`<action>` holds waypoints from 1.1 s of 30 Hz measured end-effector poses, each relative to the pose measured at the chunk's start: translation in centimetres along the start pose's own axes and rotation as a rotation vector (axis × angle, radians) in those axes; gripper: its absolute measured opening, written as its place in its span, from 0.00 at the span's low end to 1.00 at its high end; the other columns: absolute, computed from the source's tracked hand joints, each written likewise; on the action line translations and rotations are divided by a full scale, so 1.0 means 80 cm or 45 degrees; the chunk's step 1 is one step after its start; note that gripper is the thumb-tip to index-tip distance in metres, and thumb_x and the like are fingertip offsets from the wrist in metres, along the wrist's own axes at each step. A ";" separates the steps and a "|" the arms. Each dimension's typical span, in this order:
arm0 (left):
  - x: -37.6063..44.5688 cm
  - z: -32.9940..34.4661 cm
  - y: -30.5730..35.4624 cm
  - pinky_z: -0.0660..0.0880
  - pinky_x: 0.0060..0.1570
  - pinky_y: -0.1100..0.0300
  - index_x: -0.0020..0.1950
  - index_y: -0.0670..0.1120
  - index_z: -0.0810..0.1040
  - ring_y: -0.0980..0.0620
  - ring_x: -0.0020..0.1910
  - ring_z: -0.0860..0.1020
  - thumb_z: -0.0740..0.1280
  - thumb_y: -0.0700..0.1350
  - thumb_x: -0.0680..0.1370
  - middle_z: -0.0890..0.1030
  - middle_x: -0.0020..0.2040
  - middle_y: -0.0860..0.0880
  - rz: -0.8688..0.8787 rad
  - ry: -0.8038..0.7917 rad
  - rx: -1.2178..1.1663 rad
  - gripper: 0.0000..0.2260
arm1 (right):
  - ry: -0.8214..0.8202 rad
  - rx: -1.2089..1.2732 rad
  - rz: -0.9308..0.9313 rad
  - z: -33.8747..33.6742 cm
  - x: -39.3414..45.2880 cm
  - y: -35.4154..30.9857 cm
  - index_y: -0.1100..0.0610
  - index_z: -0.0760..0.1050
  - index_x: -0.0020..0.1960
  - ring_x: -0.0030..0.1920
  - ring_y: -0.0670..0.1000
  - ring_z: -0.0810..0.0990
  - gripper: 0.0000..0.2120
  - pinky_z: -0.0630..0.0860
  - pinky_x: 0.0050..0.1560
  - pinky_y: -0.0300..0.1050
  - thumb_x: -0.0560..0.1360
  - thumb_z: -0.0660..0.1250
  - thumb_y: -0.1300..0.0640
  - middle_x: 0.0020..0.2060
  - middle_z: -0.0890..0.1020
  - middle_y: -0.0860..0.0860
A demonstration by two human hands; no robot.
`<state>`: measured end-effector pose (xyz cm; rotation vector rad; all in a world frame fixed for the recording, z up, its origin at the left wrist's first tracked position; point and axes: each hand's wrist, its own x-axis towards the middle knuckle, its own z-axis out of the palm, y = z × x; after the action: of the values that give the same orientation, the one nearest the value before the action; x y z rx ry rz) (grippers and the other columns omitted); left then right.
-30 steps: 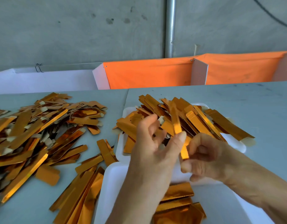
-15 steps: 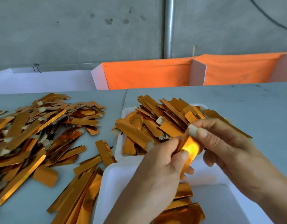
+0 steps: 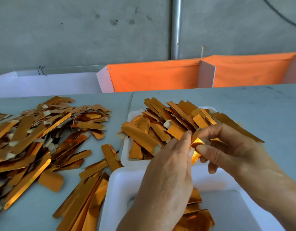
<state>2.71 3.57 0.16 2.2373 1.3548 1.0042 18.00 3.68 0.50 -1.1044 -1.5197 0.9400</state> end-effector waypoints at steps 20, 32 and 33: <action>0.000 0.002 0.001 0.65 0.43 0.83 0.71 0.57 0.67 0.69 0.42 0.71 0.56 0.51 0.81 0.77 0.57 0.61 0.064 0.048 -0.014 0.18 | -0.028 0.173 0.112 -0.005 0.001 0.002 0.54 0.82 0.40 0.31 0.49 0.78 0.10 0.76 0.33 0.38 0.63 0.69 0.50 0.30 0.80 0.54; 0.000 -0.006 -0.006 0.71 0.52 0.70 0.71 0.61 0.65 0.62 0.58 0.69 0.65 0.55 0.77 0.68 0.53 0.69 0.016 -0.050 -0.132 0.22 | 0.002 0.386 0.125 -0.013 0.003 -0.003 0.51 0.80 0.44 0.30 0.52 0.79 0.07 0.77 0.30 0.39 0.67 0.67 0.53 0.32 0.80 0.56; 0.000 -0.007 -0.006 0.70 0.51 0.72 0.70 0.62 0.65 0.63 0.58 0.70 0.65 0.56 0.77 0.69 0.52 0.69 0.002 -0.057 -0.154 0.22 | -0.001 0.433 0.160 -0.015 0.003 -0.002 0.51 0.81 0.44 0.29 0.51 0.78 0.08 0.76 0.29 0.38 0.67 0.66 0.56 0.31 0.79 0.56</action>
<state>2.00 3.77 0.26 2.1592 1.2394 1.0026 19.13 3.88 1.00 -0.9587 -1.2433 1.2330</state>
